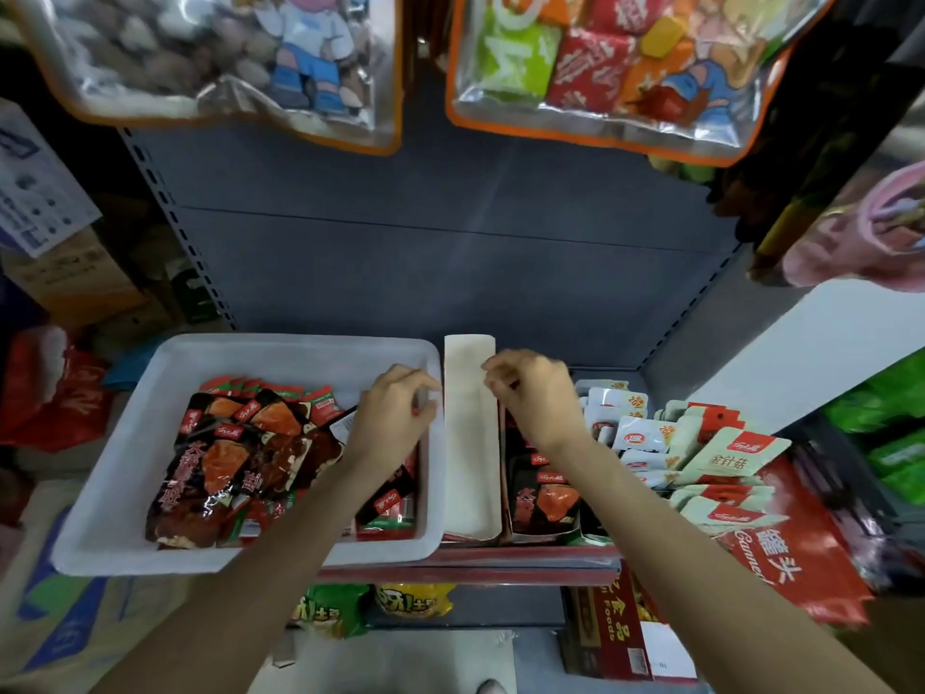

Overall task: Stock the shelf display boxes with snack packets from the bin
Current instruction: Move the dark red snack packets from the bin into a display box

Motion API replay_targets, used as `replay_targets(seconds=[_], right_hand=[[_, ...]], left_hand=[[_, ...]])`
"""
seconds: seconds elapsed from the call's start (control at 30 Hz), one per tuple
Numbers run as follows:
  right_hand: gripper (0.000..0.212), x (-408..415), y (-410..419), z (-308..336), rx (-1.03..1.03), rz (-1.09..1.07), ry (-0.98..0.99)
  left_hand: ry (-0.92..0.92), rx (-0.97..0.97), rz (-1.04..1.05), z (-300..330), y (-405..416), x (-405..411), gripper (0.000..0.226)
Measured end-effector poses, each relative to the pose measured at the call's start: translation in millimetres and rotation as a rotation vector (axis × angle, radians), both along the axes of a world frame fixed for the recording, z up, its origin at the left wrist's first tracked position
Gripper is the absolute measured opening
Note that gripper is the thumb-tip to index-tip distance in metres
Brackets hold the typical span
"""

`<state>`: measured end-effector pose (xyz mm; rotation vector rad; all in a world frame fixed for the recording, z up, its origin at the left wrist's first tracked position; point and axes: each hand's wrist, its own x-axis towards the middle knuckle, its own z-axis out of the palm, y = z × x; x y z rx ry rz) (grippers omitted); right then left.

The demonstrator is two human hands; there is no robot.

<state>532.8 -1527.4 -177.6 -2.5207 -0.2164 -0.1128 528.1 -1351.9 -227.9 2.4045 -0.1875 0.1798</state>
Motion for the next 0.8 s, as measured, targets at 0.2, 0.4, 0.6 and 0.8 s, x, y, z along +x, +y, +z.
replay_targets(seconds=[0.2, 0.4, 0.6, 0.8], right_hand=[[0.027, -9, 83, -34, -0.109, 0.205, 0.224], [0.041, -11, 141, -72, -0.351, 0.325, 0.440], [0.078, -11, 162, -103, -0.412, 0.246, 0.579], [0.040, -9, 166, -95, -0.493, 0.255, 0.588]], left_hand=[[0.133, 0.102, 0.082, -27, 81, -14, 0.022], [0.478, 0.444, 0.018, -50, 142, -33, 0.072], [0.521, 0.488, -0.056, -58, 165, -39, 0.083], [0.563, 0.424, -0.048, -54, 168, -37, 0.083]])
